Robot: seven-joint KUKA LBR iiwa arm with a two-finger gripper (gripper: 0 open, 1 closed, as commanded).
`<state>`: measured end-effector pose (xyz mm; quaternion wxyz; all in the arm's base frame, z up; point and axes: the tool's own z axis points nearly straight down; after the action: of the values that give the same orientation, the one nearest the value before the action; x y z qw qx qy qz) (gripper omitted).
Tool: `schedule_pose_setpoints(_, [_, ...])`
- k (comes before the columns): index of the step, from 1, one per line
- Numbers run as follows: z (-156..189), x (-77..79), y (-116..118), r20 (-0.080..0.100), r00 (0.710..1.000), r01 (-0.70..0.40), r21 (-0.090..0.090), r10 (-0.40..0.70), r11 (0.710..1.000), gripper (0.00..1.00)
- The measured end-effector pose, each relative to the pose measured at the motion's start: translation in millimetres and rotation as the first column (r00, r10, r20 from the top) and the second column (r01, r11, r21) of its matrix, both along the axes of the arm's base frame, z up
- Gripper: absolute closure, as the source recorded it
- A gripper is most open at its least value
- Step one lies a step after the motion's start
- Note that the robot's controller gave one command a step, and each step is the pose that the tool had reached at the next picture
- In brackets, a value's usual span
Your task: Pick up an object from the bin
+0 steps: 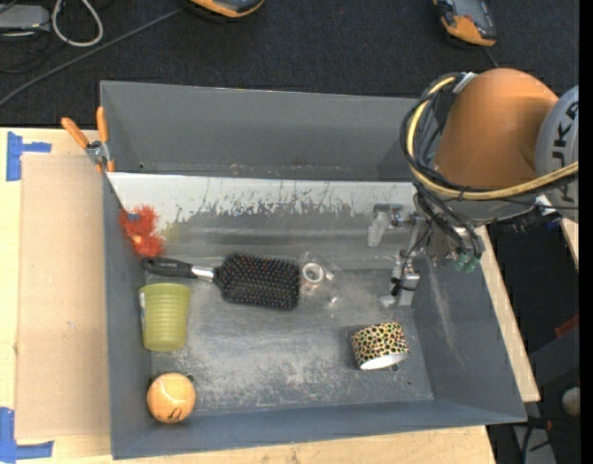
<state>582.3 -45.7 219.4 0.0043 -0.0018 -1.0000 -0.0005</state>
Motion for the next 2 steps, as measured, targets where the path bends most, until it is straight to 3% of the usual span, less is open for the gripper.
schedule_pose_setpoints(1, [4, 1.6, 0, 0.008, 1.000, -0.001, -0.001, 0.001, 1.000, 0.00])
schedule_pose_setpoints(2, [-68, 14.0, 22, 0.009, 0.992, -0.128, 0.000, 0.128, 0.992, 0.00])
